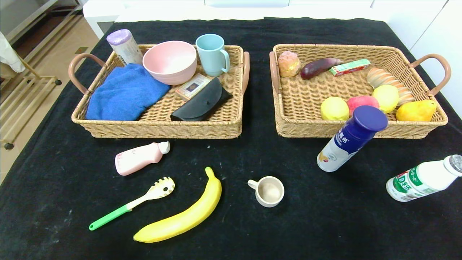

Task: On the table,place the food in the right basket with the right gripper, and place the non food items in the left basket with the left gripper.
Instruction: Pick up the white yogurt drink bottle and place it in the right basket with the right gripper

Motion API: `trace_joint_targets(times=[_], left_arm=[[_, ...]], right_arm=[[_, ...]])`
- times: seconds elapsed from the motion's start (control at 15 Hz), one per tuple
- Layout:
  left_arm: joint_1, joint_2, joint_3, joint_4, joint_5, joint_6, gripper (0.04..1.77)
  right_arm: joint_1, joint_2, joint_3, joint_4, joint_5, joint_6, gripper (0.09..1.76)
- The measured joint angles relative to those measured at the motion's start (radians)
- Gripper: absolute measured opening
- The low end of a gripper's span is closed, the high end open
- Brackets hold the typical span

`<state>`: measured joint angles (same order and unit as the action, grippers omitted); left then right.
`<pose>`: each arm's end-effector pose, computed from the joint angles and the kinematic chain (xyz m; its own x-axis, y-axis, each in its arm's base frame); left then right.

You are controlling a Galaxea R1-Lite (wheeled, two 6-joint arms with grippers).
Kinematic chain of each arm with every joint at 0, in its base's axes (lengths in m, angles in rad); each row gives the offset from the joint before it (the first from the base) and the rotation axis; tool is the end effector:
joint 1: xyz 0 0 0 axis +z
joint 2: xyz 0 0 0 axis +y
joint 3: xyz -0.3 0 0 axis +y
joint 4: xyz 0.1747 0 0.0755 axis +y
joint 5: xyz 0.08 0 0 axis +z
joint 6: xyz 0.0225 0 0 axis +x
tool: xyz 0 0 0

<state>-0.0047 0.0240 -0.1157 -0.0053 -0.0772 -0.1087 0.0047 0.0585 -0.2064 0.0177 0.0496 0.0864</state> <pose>-0.0309 -0.0016 0.1083 0.9920 -0.0818 0.0966 0.0915 0.9907 -0.1006 -0.0362 0.0009 0.1313 0.9901 0.0542 0.1297 -0.0649 0.9948 0.0791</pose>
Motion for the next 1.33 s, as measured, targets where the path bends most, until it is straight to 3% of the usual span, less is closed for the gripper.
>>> trace_joint_targets(times=[0.27, 0.53, 0.8, 1.0, 1.2, 1.33], left_arm=[[-0.018, 0.143, -0.174, -0.005, -0.119, -0.025, 1.72], [-0.086, 0.295, -0.271, -0.005, -0.282, 0.016, 1.72], [-0.164, 0.457, -0.370, -0.004, -0.309, 0.059, 1.72], [-0.290, 0.586, -0.449, -0.003, -0.309, 0.072, 1.72], [-0.439, 0.707, -0.483, -0.022, -0.306, 0.119, 1.72], [-0.503, 0.784, -0.496, -0.052, -0.294, 0.126, 1.72]], right_arm=[[0.003, 0.076, -0.124, 0.003, 0.097, -0.002, 1.71], [-0.004, 0.164, -0.210, 0.006, 0.174, -0.037, 1.71], [-0.008, 0.256, -0.258, 0.006, 0.260, -0.056, 1.71], [-0.008, 0.323, -0.271, 0.007, 0.314, -0.079, 1.71], [-0.008, 0.373, -0.284, 0.007, 0.341, -0.082, 1.71], [-0.007, 0.392, -0.287, 0.008, 0.348, -0.082, 1.71]])
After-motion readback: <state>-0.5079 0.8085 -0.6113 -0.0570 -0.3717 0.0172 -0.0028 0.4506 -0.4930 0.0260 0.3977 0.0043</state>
